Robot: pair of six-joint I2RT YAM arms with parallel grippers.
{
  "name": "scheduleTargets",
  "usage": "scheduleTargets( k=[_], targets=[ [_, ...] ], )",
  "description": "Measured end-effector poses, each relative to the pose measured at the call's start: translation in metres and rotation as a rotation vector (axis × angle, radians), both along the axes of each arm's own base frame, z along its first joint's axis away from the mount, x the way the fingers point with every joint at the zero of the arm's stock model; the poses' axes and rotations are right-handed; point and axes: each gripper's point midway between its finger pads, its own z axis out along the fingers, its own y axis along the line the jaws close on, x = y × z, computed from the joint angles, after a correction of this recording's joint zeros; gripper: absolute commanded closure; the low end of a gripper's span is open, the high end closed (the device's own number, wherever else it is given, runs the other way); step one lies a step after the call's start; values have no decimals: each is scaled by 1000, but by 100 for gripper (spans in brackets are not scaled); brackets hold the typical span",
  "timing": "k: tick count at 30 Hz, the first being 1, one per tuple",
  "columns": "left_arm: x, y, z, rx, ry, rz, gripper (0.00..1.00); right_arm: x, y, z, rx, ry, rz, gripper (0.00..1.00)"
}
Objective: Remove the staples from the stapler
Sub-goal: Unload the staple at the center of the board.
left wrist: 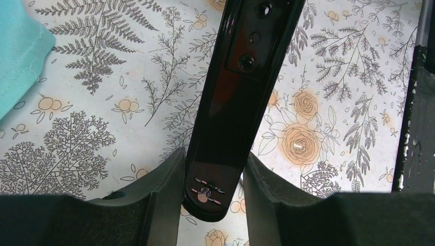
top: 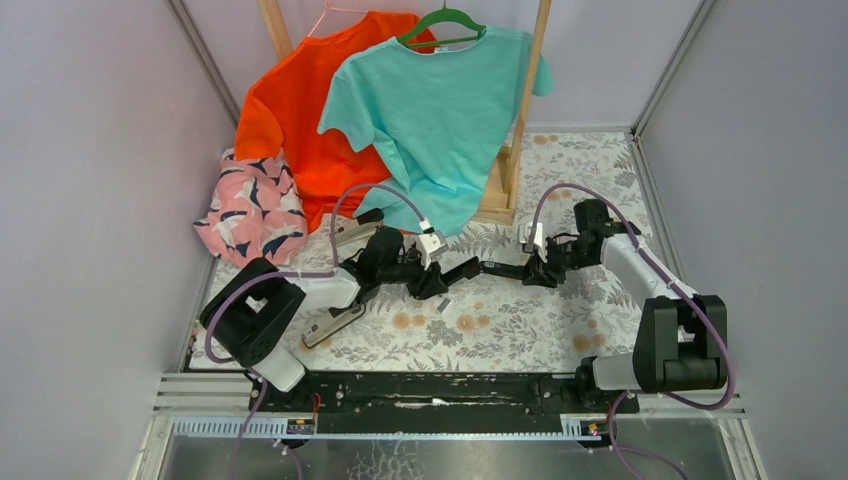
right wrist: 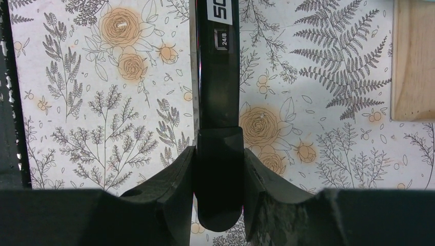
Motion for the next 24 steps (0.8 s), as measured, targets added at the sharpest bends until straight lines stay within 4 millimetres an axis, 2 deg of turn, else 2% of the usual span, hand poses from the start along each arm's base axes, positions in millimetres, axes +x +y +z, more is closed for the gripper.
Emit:
scheduleTargets(
  k=[3, 7, 9, 14, 18, 21, 24],
  targets=[
    [0, 0, 0, 3, 3, 1, 100, 0, 2, 1, 11, 1, 1, 100],
    [-3, -4, 14, -53, 30, 19, 100, 2, 11, 20, 85, 24, -15, 100],
    [-4, -10, 31, -135, 37, 34, 100, 5, 21, 40, 162, 36, -35, 100],
    [-6, -36, 91, -463, 53, 48, 100, 4, 47, 94, 367, 78, -70, 100],
    [-11, -53, 124, -650, 82, 34, 100, -2, 65, 129, 480, 97, -103, 100],
    [-18, -67, 150, -749, 89, 8, 89, -13, 74, 144, 549, 121, -129, 100],
    [-22, -74, 169, -816, 95, 6, 65, -19, 79, 160, 599, 152, -146, 100]
  ],
)
